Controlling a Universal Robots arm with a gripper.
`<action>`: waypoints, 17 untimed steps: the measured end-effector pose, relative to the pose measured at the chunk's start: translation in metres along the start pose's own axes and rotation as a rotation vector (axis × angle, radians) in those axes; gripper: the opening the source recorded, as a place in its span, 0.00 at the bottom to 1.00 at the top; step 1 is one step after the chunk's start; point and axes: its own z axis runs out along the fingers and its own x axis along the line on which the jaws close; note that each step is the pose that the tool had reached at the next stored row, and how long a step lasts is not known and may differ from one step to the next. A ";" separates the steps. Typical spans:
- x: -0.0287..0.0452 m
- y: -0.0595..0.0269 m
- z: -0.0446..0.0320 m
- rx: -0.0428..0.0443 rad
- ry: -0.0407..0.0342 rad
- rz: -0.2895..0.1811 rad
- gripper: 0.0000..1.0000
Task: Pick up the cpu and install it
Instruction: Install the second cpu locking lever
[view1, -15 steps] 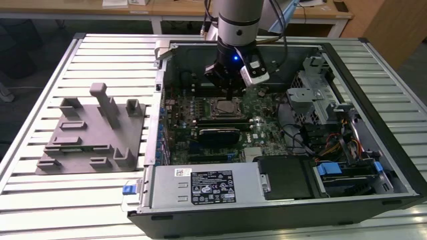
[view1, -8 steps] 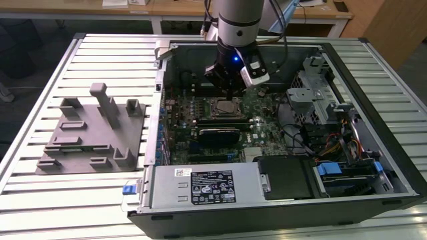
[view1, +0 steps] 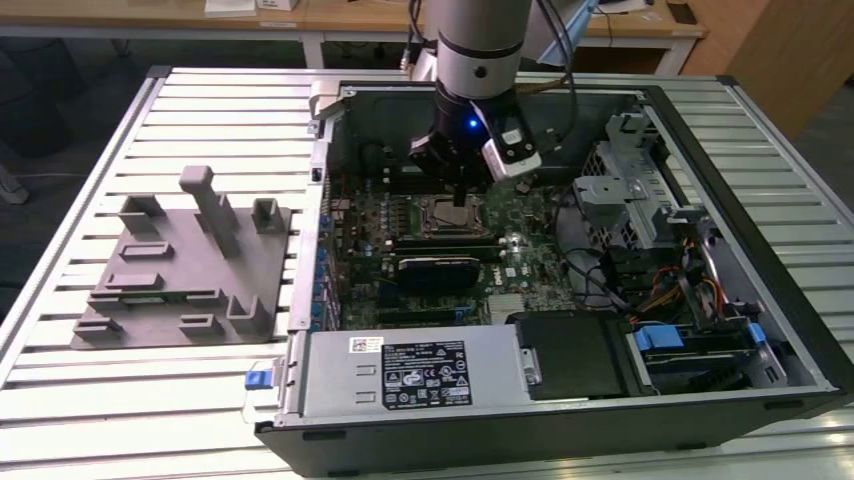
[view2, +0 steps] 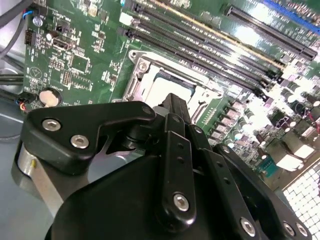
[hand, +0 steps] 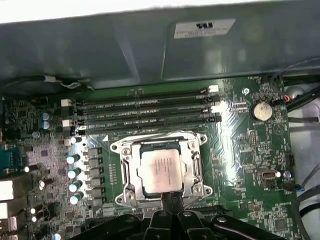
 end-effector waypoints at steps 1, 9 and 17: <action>-0.0002 -0.0013 0.0000 0.0008 0.0006 0.000 0.11; -0.0014 -0.0119 0.0006 0.0222 0.0023 0.000 0.11; -0.0020 -0.0183 0.0031 0.0250 0.0038 -0.001 0.11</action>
